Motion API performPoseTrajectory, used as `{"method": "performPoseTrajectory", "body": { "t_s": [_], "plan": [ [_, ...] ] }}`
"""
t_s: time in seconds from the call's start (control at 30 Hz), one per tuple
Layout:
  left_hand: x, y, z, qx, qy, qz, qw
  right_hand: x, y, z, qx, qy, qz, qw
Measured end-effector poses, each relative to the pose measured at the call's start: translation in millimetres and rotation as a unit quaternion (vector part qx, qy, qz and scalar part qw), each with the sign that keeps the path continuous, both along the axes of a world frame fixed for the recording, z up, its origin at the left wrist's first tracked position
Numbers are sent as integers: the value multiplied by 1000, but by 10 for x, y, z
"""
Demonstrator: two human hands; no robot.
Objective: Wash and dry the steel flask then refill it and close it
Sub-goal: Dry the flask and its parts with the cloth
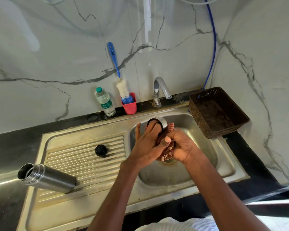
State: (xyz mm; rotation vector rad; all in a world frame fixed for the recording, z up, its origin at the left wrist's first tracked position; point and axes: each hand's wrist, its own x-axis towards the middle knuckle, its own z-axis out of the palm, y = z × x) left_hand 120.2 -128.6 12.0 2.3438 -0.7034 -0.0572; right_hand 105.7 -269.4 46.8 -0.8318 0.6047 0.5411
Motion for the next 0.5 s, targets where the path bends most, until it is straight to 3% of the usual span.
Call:
{"method": "performPoseTrajectory", "body": {
  "t_s": [0.1, 0.17, 0.23, 0.3, 0.4, 0.43, 0.5],
  "plan": [
    [64, 112, -90, 63, -16, 12, 998, -57, -24, 2, -50, 22, 0, 999],
    [83, 170, -185, 56, 22, 29, 998, -99, -69, 23, -100, 26, -17, 994],
    [69, 170, -270, 4, 115, 67, 991, -129, -130, 40, -162, 12, -47, 986],
    [-13, 178, -287, -118, 281, 137, 942, -143, -133, 114, -249, -40, -67, 965],
    [-104, 174, -288, -362, 449, 112, 809, -140, -44, 82, -466, -184, 4, 865],
    [-123, 162, -221, -405, 464, 106, 781, -159, 24, 51, -532, -228, 54, 814],
    [-129, 137, -142, -453, 452, 123, 759, -151, 139, -55, -597, -303, 114, 734]
  ]
}}
